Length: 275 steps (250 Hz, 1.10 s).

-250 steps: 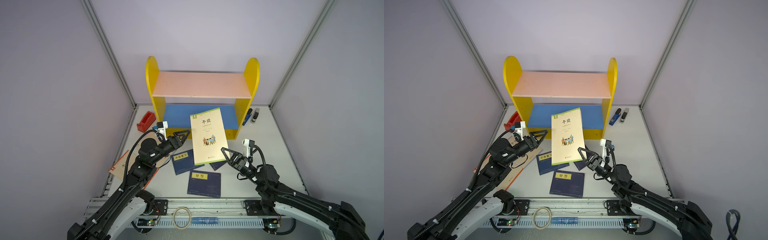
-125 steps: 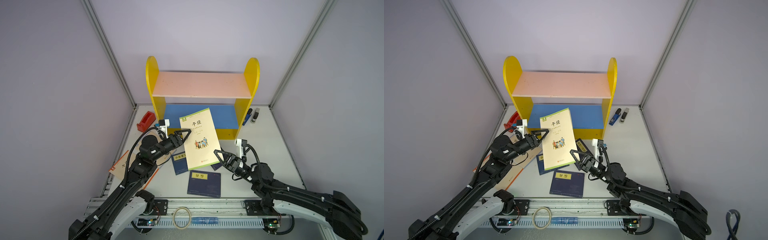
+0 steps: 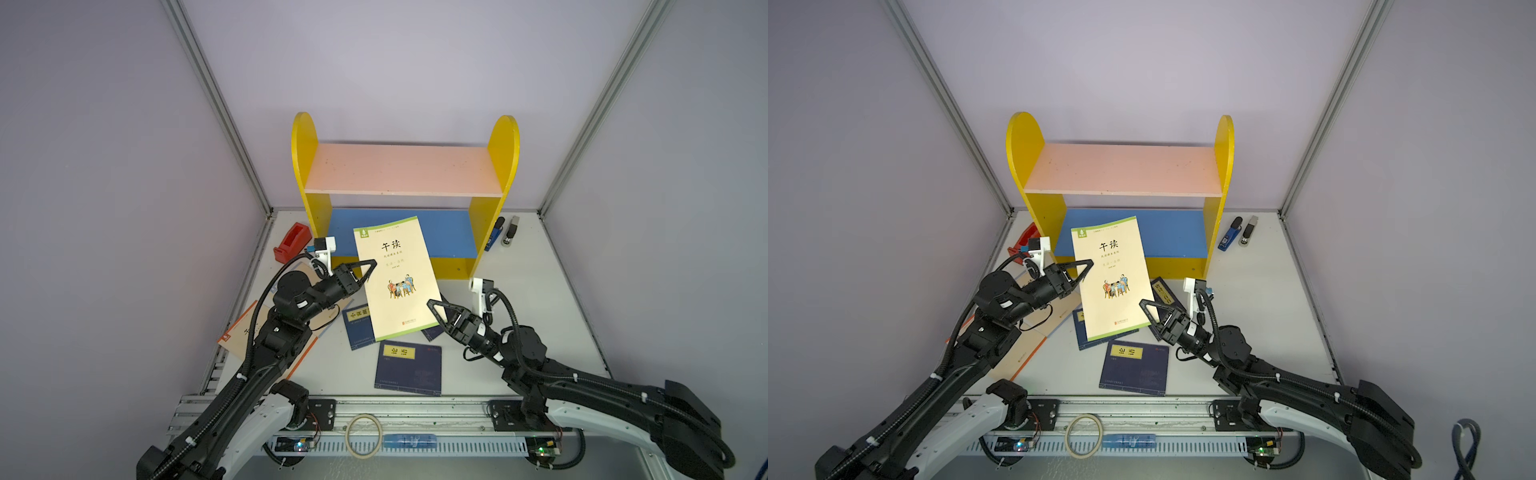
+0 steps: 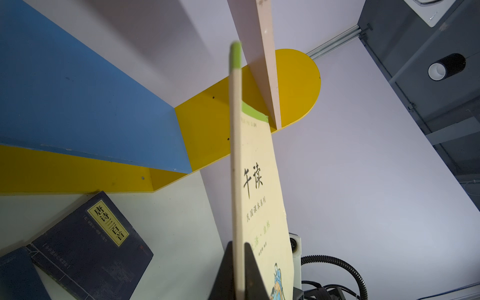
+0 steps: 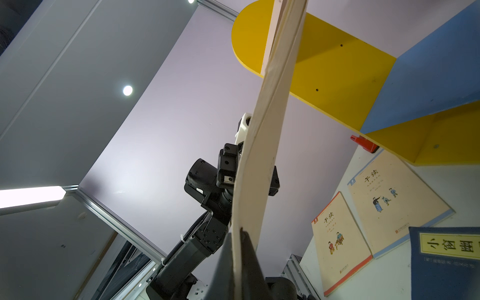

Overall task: Stacking books/files
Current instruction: Pass the book.

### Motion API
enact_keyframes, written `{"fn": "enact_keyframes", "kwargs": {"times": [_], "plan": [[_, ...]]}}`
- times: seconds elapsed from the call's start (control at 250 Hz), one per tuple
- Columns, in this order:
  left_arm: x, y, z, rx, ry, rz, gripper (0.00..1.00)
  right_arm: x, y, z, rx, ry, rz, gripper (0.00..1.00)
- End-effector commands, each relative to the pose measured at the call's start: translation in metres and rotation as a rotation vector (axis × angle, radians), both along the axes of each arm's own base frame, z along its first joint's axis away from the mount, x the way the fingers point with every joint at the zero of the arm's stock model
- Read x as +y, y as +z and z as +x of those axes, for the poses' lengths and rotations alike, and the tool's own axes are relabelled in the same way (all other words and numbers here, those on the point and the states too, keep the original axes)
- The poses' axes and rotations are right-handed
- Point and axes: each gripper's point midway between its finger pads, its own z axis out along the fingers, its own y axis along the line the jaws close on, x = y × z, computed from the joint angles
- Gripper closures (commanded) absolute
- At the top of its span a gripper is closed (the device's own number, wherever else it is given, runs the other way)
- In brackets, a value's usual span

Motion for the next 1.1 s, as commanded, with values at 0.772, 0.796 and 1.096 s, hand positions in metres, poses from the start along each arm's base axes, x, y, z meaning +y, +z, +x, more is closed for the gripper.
{"fn": "enact_keyframes", "kwargs": {"times": [0.772,0.796,1.096], "plan": [[0.058,-0.020,-0.025,0.118,0.265,-0.194,1.00,0.053,-0.013,0.014,0.175,-0.237,0.059,0.65],[0.060,-0.020,-0.025,0.120,0.275,-0.195,1.00,0.053,-0.013,0.014,0.186,-0.242,0.076,0.66],[0.080,-0.029,-0.029,0.148,0.371,-0.204,1.00,0.070,-0.004,-0.005,0.229,-0.250,0.219,0.67]]}}
